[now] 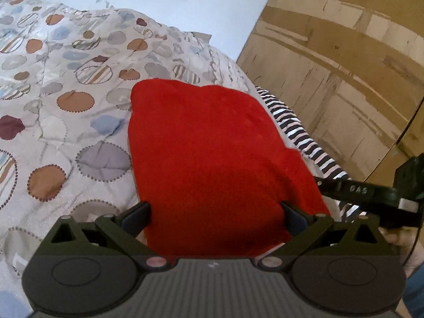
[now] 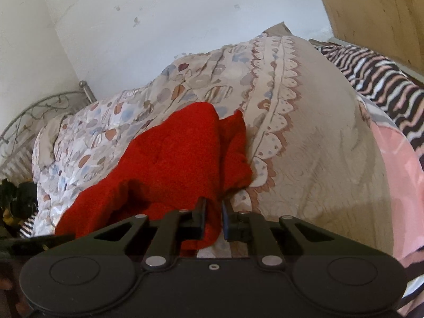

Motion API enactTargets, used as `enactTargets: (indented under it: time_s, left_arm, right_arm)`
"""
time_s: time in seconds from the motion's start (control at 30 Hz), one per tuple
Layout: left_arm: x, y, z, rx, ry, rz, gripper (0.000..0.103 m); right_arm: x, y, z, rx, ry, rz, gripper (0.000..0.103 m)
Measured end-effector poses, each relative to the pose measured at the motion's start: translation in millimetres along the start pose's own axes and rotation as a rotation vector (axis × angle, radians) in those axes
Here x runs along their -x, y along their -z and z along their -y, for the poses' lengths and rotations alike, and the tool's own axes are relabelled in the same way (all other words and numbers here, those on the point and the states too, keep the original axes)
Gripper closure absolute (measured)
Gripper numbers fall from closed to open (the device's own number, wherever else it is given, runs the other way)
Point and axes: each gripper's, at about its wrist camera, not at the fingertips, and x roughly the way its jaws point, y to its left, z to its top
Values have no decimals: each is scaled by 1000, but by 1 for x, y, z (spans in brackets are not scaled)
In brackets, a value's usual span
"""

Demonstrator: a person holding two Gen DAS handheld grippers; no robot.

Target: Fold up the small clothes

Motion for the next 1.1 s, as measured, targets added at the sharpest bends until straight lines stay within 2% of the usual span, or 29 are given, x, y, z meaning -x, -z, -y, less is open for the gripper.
enactTargets:
  time_s: [0.07, 0.13, 0.2, 0.23, 0.3, 0.6, 0.8, 0.93, 1.1]
  left_arm:
    - [0, 2, 0, 4, 1, 2, 0]
    - [1, 1, -1, 12, 5, 1, 0]
    - [1, 2, -3, 23, 9, 1, 0]
    - [2, 2, -3, 26, 10, 2, 0]
    - [2, 2, -3, 27, 10, 4, 0]
    - [4, 3, -2, 34, 6, 6, 0]
    - [4, 4, -2, 34, 4, 14, 0]
    - [4, 4, -1, 32, 5, 16, 0]
    - [2, 6, 6, -4, -14, 21, 0]
  right_arm:
    - [2, 0, 0, -7, 4, 7, 90]
    - [7, -1, -5, 13, 33, 26, 84]
    - [13, -3, -10, 27, 64, 55, 69]
    - [16, -4, -11, 23, 68, 70, 65]
    - [20, -8, -12, 2, 68, 90, 38]
    - [15, -22, -43, 77, 33, 125, 7]
    - [-9, -20, -43, 99, 89, 110, 4]
    - [-22, -8, -33, 141, 252, 103, 5]
    - [-21, 9, -13, 80, 248, 142, 1]
